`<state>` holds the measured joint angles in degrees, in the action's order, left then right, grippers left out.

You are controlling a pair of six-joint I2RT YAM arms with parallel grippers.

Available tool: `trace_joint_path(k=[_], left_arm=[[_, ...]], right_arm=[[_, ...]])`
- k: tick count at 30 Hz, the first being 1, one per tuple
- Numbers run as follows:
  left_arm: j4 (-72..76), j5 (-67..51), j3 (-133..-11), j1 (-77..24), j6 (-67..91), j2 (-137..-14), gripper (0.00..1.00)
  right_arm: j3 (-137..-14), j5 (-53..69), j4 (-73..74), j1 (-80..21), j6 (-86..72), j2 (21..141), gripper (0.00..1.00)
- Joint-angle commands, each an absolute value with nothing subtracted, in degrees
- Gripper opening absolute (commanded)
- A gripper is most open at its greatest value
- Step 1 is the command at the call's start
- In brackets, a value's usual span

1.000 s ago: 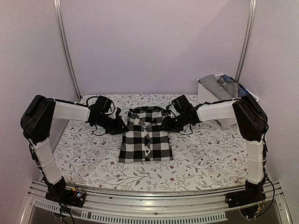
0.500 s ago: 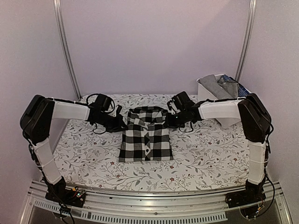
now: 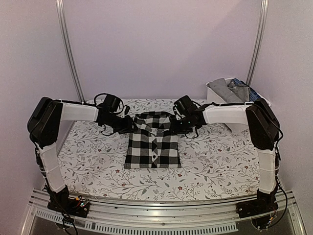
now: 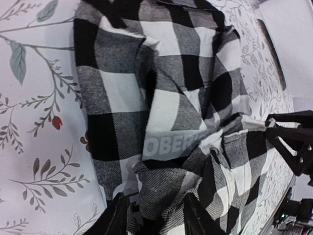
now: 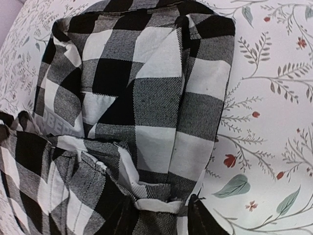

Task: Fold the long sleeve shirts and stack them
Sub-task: Adjust the 2/3-rectangle-folded shirt at the center of the board, then smooth out the 2/3-rectangle-folded shirt at the center of the board.

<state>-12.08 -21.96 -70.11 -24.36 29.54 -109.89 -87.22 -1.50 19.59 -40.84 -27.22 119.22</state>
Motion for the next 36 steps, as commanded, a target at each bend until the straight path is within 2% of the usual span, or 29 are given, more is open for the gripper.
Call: trace_joint_path(k=[1,5,10,14,19,21,26,31,36], left_arm=[[-16.8,-15.0,-73.6,-24.3,28.6,-111.7,0.44],[-18.6,-9.8,-73.9,-24.3,28.1,-107.3,0.61],[-19.5,-6.4,-71.2,-24.9,28.3,-99.5,0.62],[-19.8,-6.5,-67.0,-27.3,29.2,-95.4,0.49],[-18.5,-8.9,-63.3,-29.9,30.9,-95.6,0.26],[-18.0,-10.3,-63.5,-30.5,31.0,-97.4,0.18],[-15.2,-11.5,-67.4,-30.6,29.8,-105.3,0.15],[-14.5,-13.5,-75.4,-30.5,28.7,-114.9,0.18],[-16.5,-13.4,-79.3,-30.4,28.7,-120.1,0.19]], right_arm=[[-90.5,-5.5,24.2,-40.3,-26.5,121.0,0.48],[-90.6,-9.2,27.2,-40.3,-26.0,117.4,0.56],[-89.5,-11.8,28.5,-42.1,-26.5,112.0,0.57],[-88.3,-8.3,26.6,-44.6,-27.2,110.6,0.47],[-88.4,-4.9,25.0,-46.3,-28.2,113.8,0.27],[-88.8,-3.9,24.5,-46.3,-28.5,115.6,0.23],[-92.0,-3.2,24.3,-45.7,-28.0,120.8,0.22],[-94.6,-2.0,24.1,-43.1,-27.8,127.4,0.32],[-94.5,-1.8,24.7,-42.3,-27.1,128.7,0.41]])
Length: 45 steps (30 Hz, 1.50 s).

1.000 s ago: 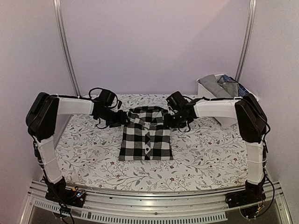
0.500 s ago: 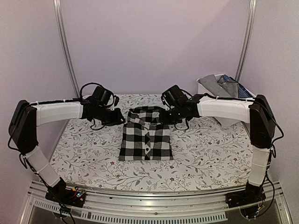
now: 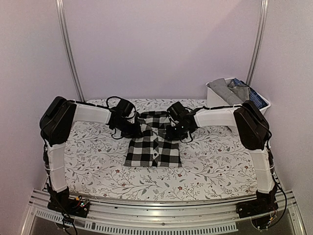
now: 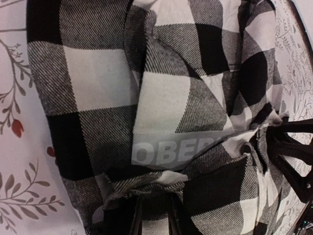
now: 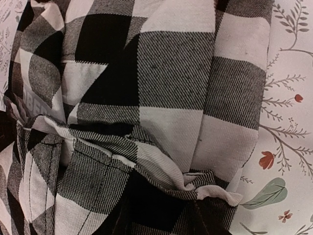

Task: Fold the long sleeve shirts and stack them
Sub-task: Smooth out the 2/3-rectangle-folded shirt at the center of the board.

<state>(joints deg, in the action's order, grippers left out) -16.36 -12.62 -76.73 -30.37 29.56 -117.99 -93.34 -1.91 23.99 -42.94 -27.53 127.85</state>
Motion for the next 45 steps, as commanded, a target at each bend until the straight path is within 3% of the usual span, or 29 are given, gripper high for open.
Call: trace_joint_path(k=[1,11,24,31,40,45], left_arm=[[-16.8,-13.3,-79.4,-30.5,28.8,-120.2,0.19],[-17.2,-11.2,-75.9,-30.4,29.1,-114.6,0.25],[-19.4,-13.0,-75.3,-28.9,27.7,-107.3,0.28],[-19.5,-14.9,-68.4,-28.4,28.6,-101.4,0.27],[-15.0,-19.1,-53.5,-28.7,32.8,-90.9,0.28],[-13.5,-20.6,-46.3,-29.2,34.7,-86.1,0.28]], right_arm=[[-94.3,-2.0,24.7,-42.3,-26.9,128.2,0.43],[-99.8,-7.6,28.9,-46.2,-25.2,121.2,0.47],[-108.6,-9.9,31.3,-49.4,-26.7,133.4,0.46],[-111.2,-10.1,33.5,-48.4,-27.2,139.4,0.46],[-111.5,-7.3,33.2,-48.4,-25.9,132.8,0.51],[-105.0,-7.2,31.8,-48.6,-26.0,124.5,0.54]])
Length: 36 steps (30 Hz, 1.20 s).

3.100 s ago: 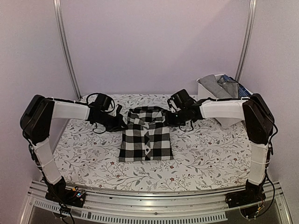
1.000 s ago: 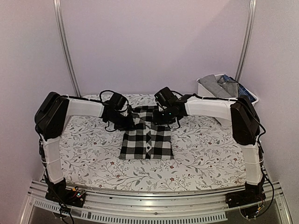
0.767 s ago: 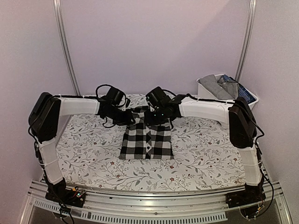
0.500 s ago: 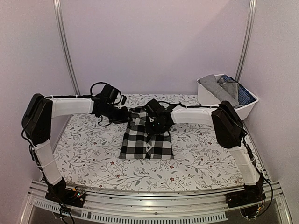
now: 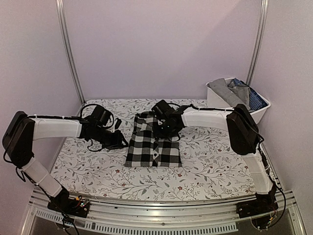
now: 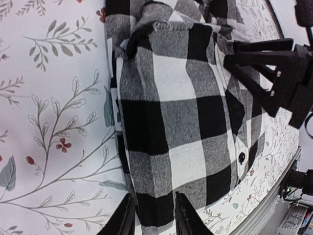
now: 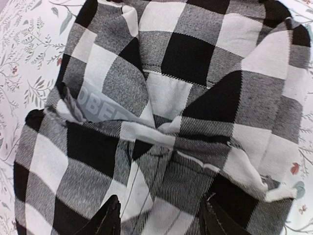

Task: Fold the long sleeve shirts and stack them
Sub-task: Smooth out the 2/3-rectangle-folded shirt at the center of the board, then move the 2/3-rectangle-folded shirt to the center of the board.

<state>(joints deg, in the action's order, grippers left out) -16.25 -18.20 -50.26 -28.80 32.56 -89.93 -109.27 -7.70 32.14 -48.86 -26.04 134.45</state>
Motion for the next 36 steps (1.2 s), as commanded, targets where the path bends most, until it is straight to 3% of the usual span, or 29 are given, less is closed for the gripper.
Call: trace_joint_path(k=[1,16,36], left_arm=[[-13.2,-20.9,-45.1,-29.3,35.1,-85.2,0.29],[-6.1,-24.0,-31.4,-31.7,39.8,-78.8,0.31],[-4.3,-22.4,-29.5,-34.0,40.8,-80.8,0.31]], right_arm=[[-102.3,-7.2,31.0,-48.6,-26.1,122.7,0.54],[-56.5,4.0,17.2,-50.1,-37.5,93.0,0.39],[-50.2,10.7,9.6,-51.3,-40.7,95.7,0.35]])
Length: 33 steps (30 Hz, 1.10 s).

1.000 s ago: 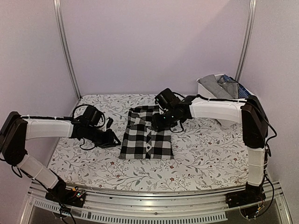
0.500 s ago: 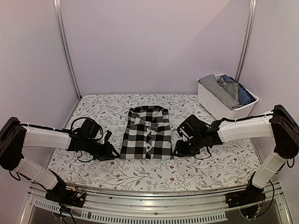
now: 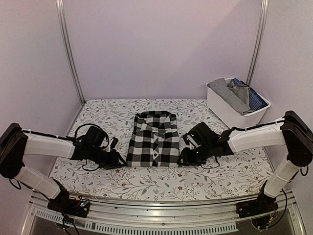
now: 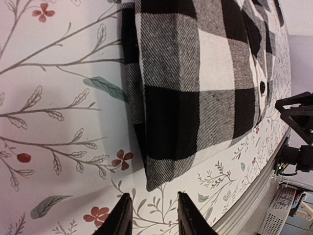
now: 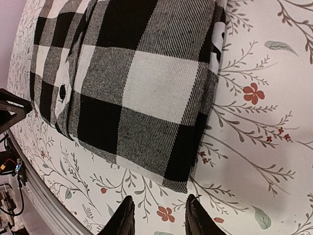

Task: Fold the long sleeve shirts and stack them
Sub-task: Move the 2/3-rectangle-folded shirt to the center of the board.

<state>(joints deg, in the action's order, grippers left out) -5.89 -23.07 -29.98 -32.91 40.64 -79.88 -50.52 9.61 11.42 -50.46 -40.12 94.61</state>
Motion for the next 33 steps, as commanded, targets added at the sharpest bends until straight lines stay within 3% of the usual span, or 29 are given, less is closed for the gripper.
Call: trace_joint_path(k=[1,13,26,33], left_arm=[[-4.1,-22.6,-29.6,-34.1,40.8,-81.0,0.31],[-1.8,-23.0,-29.9,-35.4,41.0,-84.7,0.3],[-0.9,-22.4,-30.6,-35.6,41.4,-87.2,0.22],[-1.0,-22.5,-32.4,-35.7,40.6,-88.4,0.08]], right_arm=[[-50.2,10.8,9.6,-51.4,-40.7,96.1,0.34],[-48.8,10.5,7.7,-51.9,-41.4,99.0,0.3],[-48.4,8.4,5.8,-51.9,-41.9,101.5,0.24],[-49.5,7.6,7.0,-51.9,-41.2,101.2,0.16]])
